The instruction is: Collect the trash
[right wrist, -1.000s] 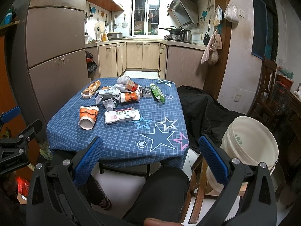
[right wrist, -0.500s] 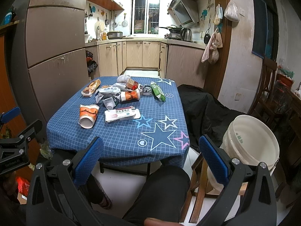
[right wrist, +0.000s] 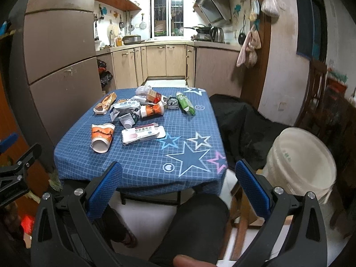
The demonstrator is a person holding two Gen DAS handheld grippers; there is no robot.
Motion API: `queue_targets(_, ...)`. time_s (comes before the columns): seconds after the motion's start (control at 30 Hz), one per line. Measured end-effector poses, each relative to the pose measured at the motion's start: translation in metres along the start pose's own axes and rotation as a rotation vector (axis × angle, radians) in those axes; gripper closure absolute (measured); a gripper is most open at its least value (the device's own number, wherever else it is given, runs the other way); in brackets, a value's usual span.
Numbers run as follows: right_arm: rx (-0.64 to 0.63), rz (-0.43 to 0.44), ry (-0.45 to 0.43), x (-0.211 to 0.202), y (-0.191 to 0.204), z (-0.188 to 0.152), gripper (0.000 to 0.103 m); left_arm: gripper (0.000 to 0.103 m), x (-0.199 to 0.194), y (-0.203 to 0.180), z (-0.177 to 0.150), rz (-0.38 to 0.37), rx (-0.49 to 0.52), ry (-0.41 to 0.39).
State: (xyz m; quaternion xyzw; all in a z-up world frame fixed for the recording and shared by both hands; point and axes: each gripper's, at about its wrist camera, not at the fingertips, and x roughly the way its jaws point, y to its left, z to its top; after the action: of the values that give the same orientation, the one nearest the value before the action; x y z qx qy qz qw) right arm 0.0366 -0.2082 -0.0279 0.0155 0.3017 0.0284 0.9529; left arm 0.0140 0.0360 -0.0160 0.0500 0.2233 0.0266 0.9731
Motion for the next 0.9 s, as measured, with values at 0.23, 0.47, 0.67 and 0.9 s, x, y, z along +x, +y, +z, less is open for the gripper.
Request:
queue_targets(0.23,0.033,0.022,0.03,0.039,-0.003,0.006,0.005,0.003,0.035,0.039,-0.009,0.04,-0.101,0.051)
queue_targets(0.47,0.072,0.084,0.144,0.088,-0.007,0.01,0.005,0.003,0.078,0.048,-0.026,-0.03,-0.105,0.204)
queue_targets(0.67,0.085,0.171,0.283,0.135,-0.003,0.007,0.005,0.003,0.123,0.047,-0.035,-0.019,-0.107,0.309)
queue_targets(0.9,0.03,0.175,0.267,0.177,0.004,0.021,0.005,0.008,0.166,0.047,-0.027,-0.107,-0.193,0.346)
